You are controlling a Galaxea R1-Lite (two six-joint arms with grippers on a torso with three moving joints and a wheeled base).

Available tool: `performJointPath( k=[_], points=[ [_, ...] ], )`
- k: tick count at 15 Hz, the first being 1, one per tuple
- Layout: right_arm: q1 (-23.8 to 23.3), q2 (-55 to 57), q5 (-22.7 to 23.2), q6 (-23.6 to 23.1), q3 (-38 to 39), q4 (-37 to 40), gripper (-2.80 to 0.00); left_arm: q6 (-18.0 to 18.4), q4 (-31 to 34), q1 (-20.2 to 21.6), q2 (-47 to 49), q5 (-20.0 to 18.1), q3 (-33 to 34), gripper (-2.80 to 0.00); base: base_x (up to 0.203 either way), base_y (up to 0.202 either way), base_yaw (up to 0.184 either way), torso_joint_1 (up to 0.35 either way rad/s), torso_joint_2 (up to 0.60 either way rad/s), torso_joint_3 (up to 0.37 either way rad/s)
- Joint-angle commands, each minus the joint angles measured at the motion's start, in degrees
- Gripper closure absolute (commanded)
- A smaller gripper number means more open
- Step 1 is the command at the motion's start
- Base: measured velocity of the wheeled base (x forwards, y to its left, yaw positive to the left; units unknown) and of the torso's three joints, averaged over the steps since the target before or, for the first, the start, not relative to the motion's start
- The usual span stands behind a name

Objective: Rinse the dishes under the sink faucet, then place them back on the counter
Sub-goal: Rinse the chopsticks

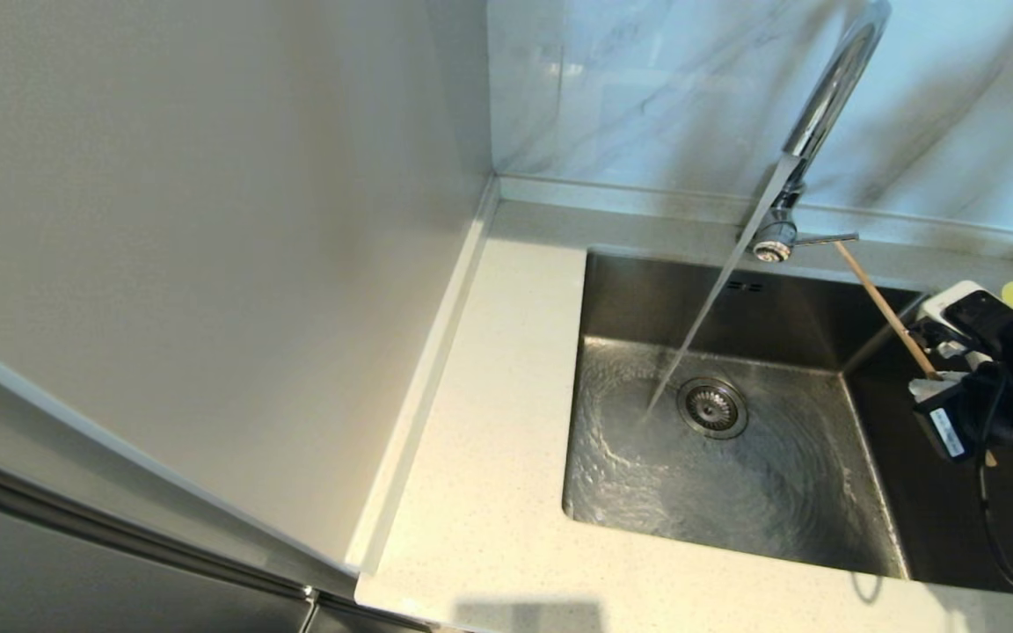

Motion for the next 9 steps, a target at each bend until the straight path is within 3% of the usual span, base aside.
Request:
performJointPath(
  k=[1,9],
  points=[
    [3.39,1.98,-1.45,-0.06,0.07,-2.10,0.00,-0.04,0.00,0.00,0.00,0.00,0.00,0.00,0.000,0.000,0.000,0.000,0.00,0.000],
    [9.84,4.96,-3.16,2.37,-0.44,-3.99,0.00,-0.03,0.00,0.00,0.00,0.00,0.00,0.00,0.000,0.000,0.000,0.000,0.00,0.000]
  ],
)
